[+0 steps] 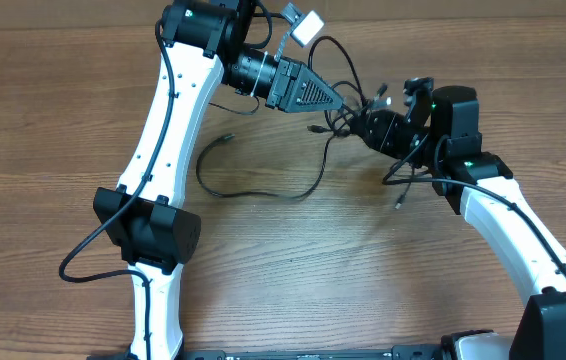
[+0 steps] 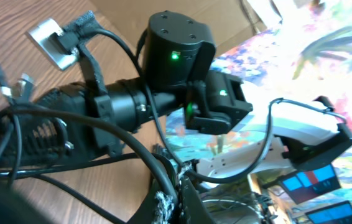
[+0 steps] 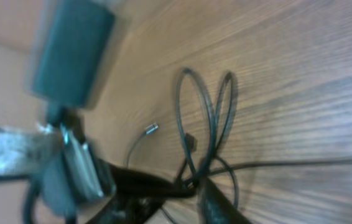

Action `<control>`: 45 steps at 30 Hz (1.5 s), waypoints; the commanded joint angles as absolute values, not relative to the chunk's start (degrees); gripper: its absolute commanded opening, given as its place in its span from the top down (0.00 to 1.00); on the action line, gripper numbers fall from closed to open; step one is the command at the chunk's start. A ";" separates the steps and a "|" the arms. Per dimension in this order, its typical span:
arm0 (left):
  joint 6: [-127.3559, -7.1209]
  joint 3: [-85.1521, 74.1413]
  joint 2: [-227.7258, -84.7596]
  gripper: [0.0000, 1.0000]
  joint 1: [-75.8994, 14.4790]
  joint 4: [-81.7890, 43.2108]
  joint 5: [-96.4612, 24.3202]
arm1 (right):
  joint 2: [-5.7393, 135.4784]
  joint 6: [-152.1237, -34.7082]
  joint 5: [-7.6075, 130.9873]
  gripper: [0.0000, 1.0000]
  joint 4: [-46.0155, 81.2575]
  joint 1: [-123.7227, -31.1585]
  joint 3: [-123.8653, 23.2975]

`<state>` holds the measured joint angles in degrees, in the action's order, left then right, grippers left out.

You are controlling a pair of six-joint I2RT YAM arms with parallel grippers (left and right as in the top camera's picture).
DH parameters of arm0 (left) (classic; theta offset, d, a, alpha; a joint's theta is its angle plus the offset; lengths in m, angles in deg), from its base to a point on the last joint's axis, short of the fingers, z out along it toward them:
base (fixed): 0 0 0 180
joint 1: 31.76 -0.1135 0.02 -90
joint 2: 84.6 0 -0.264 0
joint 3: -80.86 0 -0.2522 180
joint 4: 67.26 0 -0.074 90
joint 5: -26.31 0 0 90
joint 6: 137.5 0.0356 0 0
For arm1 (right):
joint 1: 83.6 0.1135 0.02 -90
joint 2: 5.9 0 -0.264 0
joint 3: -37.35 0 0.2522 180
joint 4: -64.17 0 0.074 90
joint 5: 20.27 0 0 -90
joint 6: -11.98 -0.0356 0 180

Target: Untangle cables

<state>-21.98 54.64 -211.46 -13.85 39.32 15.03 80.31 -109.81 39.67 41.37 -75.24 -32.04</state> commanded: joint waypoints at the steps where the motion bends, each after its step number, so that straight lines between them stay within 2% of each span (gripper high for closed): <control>1: -20.72 55.78 -210.24 0.96 -13.85 39.25 19.97 | 80.27 -115.34 41.46 0.91 42.66 -75.18 -31.98; 2: -20.72 55.78 -210.24 0.96 -13.85 39.25 19.93 | 80.27 -115.34 41.64 0.96 42.57 -75.18 -31.98; 6: -20.72 55.78 -210.24 0.96 -14.24 39.10 13.41 | 80.27 -115.34 47.91 0.96 35.27 -75.18 -31.98; 10: -22.14 55.78 -210.26 0.96 -14.59 39.25 -0.79 | 80.27 -115.29 54.62 0.96 26.70 -75.18 -31.98; 15: -29.87 55.78 -210.26 0.96 -14.53 39.28 -21.05 | 80.27 -113.74 54.23 0.96 22.64 -75.18 -31.98; 16: -30.79 55.78 -210.26 0.94 -14.50 39.34 -23.57 | 80.27 -113.07 52.28 0.96 22.70 -75.18 -31.98; 18: -31.95 55.78 -210.26 0.78 -14.48 39.95 -27.50 | 80.27 -109.57 47.34 0.96 23.29 -75.18 -31.98; 19: -31.86 55.78 -210.26 0.71 -14.48 40.52 -28.07 | 80.27 -108.56 46.12 0.92 23.29 -75.18 -31.98; 21: -31.58 55.78 -210.26 0.65 -14.48 41.22 -28.90 | 80.27 -107.71 45.72 0.81 22.75 -75.20 -31.98; 25: -31.21 55.78 -210.26 0.53 -14.48 41.11 -30.91 | 80.27 -107.71 46.42 0.71 22.33 -75.20 -31.98; 30: -31.25 55.78 -210.26 0.50 -14.48 40.41 -33.95 | 80.27 -107.71 46.71 0.67 22.13 -75.20 -31.98; 35: -35.47 55.67 -210.44 0.51 -14.46 35.87 -34.10 | 80.27 -107.75 49.96 0.66 20.23 -75.31 -31.98; 42: -38.00 54.01 -211.64 0.49 -12.71 27.98 -34.39 | 80.09 -107.95 55.60 0.54 13.63 -79.46 -32.11; 45: -37.68 53.09 -212.73 0.48 -10.90 24.41 -36.38 | 79.85 -107.95 55.52 0.43 11.21 -82.81 -32.46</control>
